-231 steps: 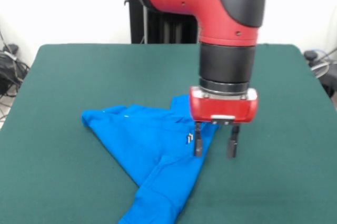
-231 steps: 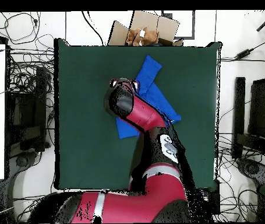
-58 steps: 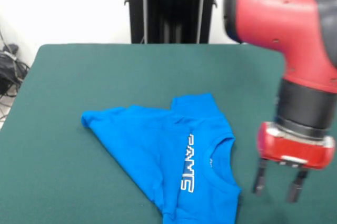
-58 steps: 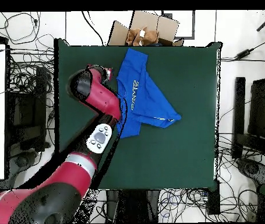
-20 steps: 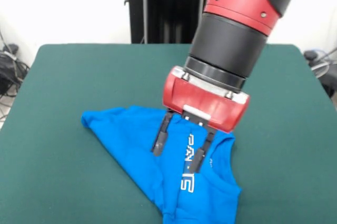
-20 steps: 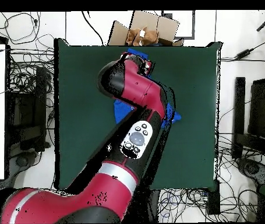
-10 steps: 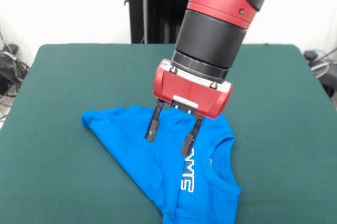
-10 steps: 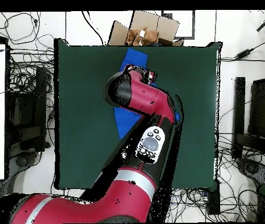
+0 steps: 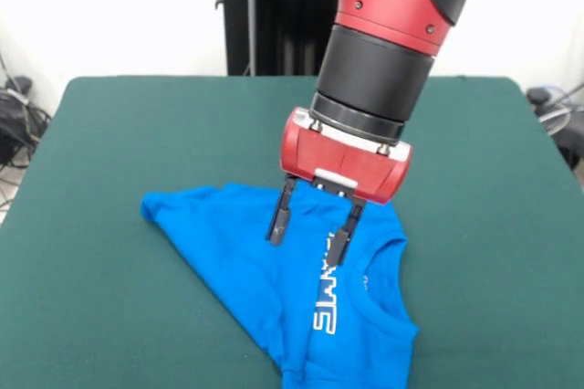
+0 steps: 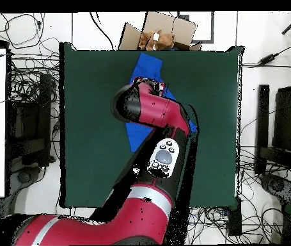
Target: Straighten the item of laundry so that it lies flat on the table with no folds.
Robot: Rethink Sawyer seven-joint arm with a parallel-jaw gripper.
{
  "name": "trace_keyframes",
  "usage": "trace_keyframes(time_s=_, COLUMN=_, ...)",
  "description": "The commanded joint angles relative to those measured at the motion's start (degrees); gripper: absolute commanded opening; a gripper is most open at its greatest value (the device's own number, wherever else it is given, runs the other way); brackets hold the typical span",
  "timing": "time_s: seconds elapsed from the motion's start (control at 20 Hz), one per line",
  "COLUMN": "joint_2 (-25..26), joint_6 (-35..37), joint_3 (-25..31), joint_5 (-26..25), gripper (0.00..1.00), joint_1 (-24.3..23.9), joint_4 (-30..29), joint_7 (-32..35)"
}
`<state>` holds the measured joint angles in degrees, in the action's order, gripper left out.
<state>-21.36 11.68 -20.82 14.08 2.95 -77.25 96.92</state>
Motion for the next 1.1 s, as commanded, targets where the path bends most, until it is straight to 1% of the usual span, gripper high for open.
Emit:
trace_keyframes(time_s=0.05, joint_2=1.2, joint_6=-1.5, joint_3=7.6, joint_5=-3.6, gripper=1.00, joint_1=-0.8, joint_4=-5.9, joint_7=6.4)
trace_keyframes(time_s=0.35, joint_2=0.7, joint_6=2.3, joint_3=11.9, joint_5=-3.9, gripper=1.00, joint_1=-3.7, joint_4=-6.4, joint_7=4.8)
trace_keyframes(time_s=0.5, joint_2=0.5, joint_6=2.7, joint_3=13.0, joint_5=-3.9, gripper=1.00, joint_1=-4.4, joint_4=-6.7, joint_7=4.9)
trace_keyframes(time_s=0.7, joint_2=0.4, joint_6=3.4, joint_3=13.5, joint_5=-4.1, gripper=1.00, joint_1=-4.7, joint_4=-6.8, joint_7=5.0)
trace_keyframes(time_s=1.0, joint_2=1.5, joint_6=8.4, joint_3=12.9, joint_5=-3.0, gripper=1.00, joint_1=-4.6, joint_4=-5.0, joint_7=5.3)
trace_keyframes(time_s=1.1, joint_2=2.0, joint_6=8.7, joint_3=13.0, joint_5=-3.0, gripper=1.00, joint_1=-4.6, joint_4=-4.5, joint_7=5.2)
